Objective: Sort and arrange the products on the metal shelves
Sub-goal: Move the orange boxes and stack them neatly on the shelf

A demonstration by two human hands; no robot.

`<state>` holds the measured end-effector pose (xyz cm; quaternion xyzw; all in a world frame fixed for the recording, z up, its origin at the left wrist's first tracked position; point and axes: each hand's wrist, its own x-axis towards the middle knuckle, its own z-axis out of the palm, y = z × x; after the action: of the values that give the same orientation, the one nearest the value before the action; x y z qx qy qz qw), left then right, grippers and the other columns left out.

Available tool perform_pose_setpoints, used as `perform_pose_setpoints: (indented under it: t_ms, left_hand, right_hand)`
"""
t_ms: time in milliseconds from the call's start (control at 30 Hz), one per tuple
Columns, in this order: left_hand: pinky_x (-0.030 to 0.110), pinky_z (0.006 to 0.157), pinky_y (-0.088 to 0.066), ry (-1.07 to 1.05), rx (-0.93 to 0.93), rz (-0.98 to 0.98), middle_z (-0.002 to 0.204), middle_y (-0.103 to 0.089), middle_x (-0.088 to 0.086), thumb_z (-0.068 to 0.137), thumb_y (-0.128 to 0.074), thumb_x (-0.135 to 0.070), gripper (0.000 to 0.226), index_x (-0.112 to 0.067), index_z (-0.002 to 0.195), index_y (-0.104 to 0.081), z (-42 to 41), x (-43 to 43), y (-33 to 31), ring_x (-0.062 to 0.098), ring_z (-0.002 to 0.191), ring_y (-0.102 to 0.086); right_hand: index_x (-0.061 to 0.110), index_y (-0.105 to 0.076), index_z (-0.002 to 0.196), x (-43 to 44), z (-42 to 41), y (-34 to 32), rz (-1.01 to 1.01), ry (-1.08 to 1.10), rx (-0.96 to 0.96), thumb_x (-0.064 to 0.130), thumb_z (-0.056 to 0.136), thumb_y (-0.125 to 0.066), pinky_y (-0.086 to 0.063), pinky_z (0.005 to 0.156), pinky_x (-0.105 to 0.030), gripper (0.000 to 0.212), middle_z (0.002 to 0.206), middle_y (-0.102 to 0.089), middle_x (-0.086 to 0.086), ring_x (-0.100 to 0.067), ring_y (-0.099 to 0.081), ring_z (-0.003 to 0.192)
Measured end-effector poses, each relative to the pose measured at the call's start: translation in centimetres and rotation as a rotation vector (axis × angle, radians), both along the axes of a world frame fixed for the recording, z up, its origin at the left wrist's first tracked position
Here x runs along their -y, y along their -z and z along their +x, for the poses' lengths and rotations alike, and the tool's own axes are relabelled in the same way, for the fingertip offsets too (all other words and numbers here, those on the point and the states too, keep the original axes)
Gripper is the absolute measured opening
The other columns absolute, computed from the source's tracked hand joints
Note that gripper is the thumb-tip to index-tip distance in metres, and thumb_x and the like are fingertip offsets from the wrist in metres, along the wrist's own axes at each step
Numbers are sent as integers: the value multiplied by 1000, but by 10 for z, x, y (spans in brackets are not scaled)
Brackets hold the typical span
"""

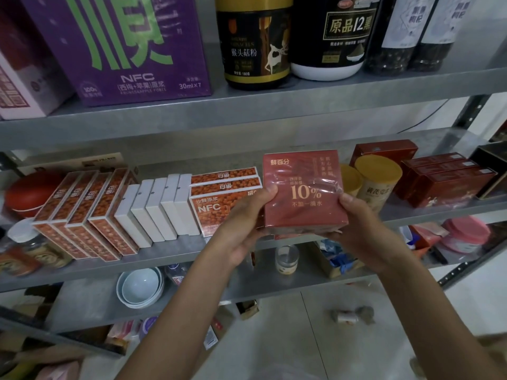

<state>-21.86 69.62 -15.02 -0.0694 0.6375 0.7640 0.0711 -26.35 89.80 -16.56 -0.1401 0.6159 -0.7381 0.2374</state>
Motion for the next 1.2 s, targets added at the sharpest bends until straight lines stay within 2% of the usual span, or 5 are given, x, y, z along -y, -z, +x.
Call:
perform_pose_setpoints:
  t_ms: [200, 367, 600, 867, 1200]
  left_hand:
    - [7, 61, -49, -132, -90, -154, 89, -74, -17, 88, -65, -37, 29, -26, 114, -63, 2, -2, 2, -5, 81, -68]
    - [5, 60, -49, -93, -169, -176, 94, -70, -27, 60, -77, -54, 70, -39, 123, -50, 4, -17, 3, -12, 85, -65]
    - [9, 61, -51, -163, -141, -104, 96, -73, -17, 61, -80, -41, 62, -33, 118, -56, 1, -12, 13, -2, 85, -69]
    - [16, 72, -54, -36, -190, -68, 103, -74, -4, 76, -74, -45, 60, -25, 130, -55, 5, -3, 25, 13, 98, -70]
    - [7, 70, -50, -193, -322, -241, 97, -69, -29, 82, -66, -44, 33, -36, 114, -59, 8, -21, 14, -9, 92, -65]
  right_hand:
    - [28, -34, 145, 8, 12, 8, 81, 338, -114, 51, 54, -81, -58, 76, -24, 105, 126, -61, -4, -17, -68, 104]
    - [29, -18, 151, 19, 24, 9, 347, 407, -364, 59, 52, -77, -44, 107, -44, 119, 138, -41, 8, -14, -44, 128]
    - [49, -32, 130, 10, 29, 13, 278, 299, -342, 55, 57, -81, -50, 83, -10, 88, 125, -49, 20, 12, -54, 109]
    - [16, -43, 135, -11, 5, 20, -4, -92, 18, 51, 55, -90, -57, 76, -27, 99, 114, -71, -7, -24, -69, 103]
    - [31, -25, 149, 12, 18, 19, 186, 418, -184, 57, 45, -84, -52, 97, -43, 123, 130, -53, 3, -15, -58, 115]
